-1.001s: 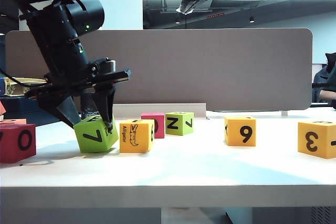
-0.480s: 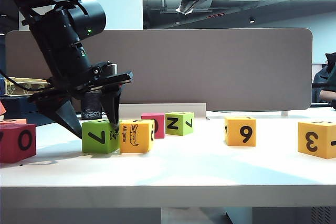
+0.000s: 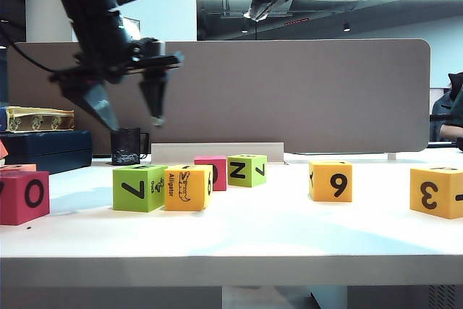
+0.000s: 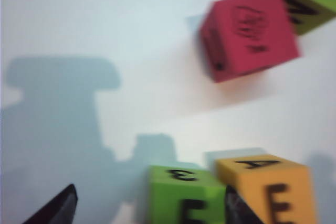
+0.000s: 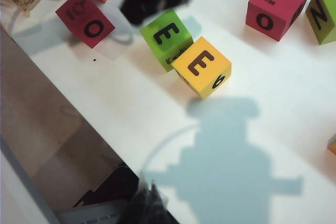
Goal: Select the appropriate blocks from the scattered letter blocks on the table and arrange them in a row to spell out "DEEP".
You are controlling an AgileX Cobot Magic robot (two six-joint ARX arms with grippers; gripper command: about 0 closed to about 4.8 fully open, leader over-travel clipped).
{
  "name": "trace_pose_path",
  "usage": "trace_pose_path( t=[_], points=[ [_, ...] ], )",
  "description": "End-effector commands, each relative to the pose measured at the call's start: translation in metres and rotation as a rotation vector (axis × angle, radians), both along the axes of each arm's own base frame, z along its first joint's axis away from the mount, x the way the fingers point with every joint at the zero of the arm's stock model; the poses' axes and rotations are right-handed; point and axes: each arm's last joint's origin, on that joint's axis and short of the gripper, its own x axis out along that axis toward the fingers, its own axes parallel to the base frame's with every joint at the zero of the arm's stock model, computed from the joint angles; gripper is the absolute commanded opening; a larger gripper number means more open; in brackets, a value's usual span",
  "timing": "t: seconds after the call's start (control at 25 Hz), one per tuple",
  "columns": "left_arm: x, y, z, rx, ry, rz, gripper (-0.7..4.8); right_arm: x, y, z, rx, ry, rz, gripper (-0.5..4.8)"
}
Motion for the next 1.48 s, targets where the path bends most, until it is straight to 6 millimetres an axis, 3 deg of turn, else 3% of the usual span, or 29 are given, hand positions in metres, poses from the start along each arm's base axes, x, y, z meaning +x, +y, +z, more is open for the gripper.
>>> trace_pose_path(
  t=[0.04, 0.24, 0.32, 0.56, 0.92, 1.12, 1.28, 1.48],
  points=[
    [0.003, 0.025, 0.009, 0.069, 0.041, 0.073, 3.54, 0.000, 0.000, 0.003, 0.010, -0.012, 0.004, -0.01],
    [0.005, 0.057, 0.007, 0.090, 0.116, 0.159, 3.54, 0.000, 0.000, 0.003, 0.010, -0.013, 0.004, -0.01],
    [0.006, 0.081, 0.005, 0.100, 0.167, 0.225, 3.54, 0.000, 0.000, 0.003, 0.011, -0.013, 0.004, -0.01],
    [0.002, 0.107, 0.002, 0.099, 0.248, 0.293, 3.55, 0.000, 0.003, 0.002, 0.015, -0.016, 0.010, -0.02],
    [0.003, 0.110, 0.001, 0.102, 0.244, 0.301, 3.77, -0.005, 0.010, 0.003, 0.039, -0.006, 0.058, -0.02],
    [0.004, 0.122, 0.001, 0.102, 0.241, 0.338, 3.77, -0.010, 0.014, 0.003, 0.050, 0.003, 0.092, -0.01],
    [0.007, 0.136, -0.012, 0.096, 0.292, 0.371, 3.77, -0.010, 0.016, 0.003, 0.050, 0.003, 0.095, -0.01],
    [0.009, 0.134, -0.020, 0.060, 0.316, 0.350, 3.84, -0.010, 0.015, 0.003, 0.050, 0.000, 0.093, -0.01]
  ],
)
